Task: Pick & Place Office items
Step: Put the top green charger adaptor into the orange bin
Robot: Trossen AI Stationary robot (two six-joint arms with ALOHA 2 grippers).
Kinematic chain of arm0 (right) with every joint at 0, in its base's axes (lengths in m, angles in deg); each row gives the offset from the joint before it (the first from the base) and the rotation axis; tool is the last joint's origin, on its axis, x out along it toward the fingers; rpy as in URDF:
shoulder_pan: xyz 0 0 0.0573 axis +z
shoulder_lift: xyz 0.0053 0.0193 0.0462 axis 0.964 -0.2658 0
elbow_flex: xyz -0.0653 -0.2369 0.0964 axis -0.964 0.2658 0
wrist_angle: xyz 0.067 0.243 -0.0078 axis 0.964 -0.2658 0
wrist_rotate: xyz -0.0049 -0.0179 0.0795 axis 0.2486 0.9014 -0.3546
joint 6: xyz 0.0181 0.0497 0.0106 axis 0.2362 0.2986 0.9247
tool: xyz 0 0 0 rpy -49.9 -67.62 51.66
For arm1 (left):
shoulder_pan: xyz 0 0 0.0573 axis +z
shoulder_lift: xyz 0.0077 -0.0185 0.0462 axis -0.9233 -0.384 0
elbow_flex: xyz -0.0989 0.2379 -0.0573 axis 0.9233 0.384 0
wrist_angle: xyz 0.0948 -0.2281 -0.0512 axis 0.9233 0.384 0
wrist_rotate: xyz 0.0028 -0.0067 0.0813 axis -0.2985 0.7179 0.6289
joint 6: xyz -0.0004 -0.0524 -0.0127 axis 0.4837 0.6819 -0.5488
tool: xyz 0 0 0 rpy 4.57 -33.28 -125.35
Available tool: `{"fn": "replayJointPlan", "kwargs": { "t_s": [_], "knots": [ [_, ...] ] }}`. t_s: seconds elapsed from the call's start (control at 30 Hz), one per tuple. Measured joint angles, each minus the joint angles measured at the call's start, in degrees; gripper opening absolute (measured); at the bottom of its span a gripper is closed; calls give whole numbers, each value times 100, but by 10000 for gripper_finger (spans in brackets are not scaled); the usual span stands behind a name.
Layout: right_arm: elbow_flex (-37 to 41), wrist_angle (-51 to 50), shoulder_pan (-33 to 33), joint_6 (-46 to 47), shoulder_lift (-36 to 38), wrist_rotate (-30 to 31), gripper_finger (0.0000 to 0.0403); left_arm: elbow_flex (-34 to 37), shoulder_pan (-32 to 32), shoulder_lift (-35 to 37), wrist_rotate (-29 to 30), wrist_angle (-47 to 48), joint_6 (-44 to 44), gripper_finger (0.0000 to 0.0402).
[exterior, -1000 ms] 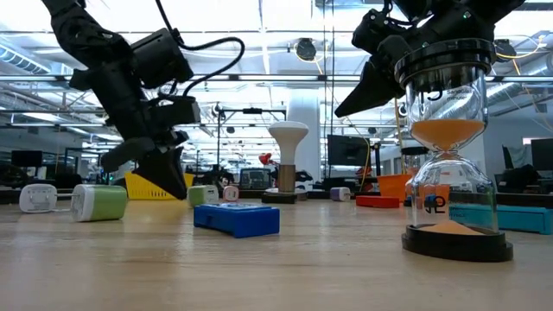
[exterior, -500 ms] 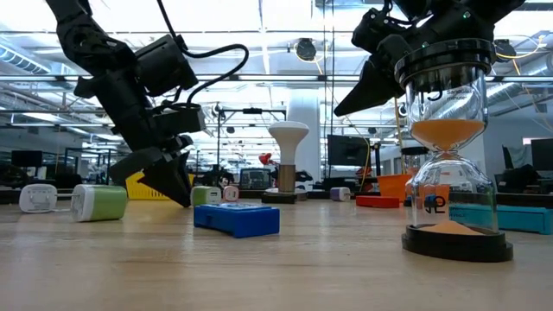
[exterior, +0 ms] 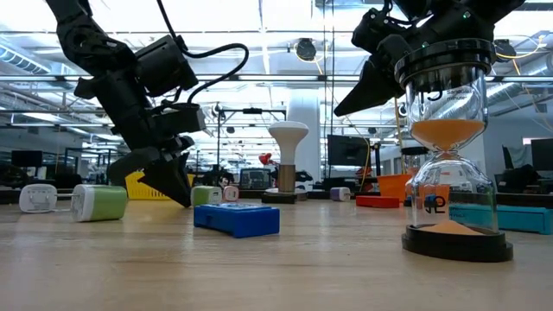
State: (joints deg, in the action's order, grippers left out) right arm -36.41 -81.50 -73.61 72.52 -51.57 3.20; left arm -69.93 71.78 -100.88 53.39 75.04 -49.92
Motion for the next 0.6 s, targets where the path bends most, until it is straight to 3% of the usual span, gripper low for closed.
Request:
{"fn": "replayJointPlan", "kwargs": {
  "t_s": [0.3, 0.4, 0.6],
  "knots": [
    [0, -1, 0, -1, 0, 0, 4, -124, 0, -6, -78, 260, -103, 5],
    [0, -1, 0, 0, 0, 0, 4, -529, -2, 50, -122, 1203, -189, 7],
    [0, -3, 0, 0, 0, 0, 4, -2069, -59, -17, 170, 3852, -298, 4]
  ]
}}
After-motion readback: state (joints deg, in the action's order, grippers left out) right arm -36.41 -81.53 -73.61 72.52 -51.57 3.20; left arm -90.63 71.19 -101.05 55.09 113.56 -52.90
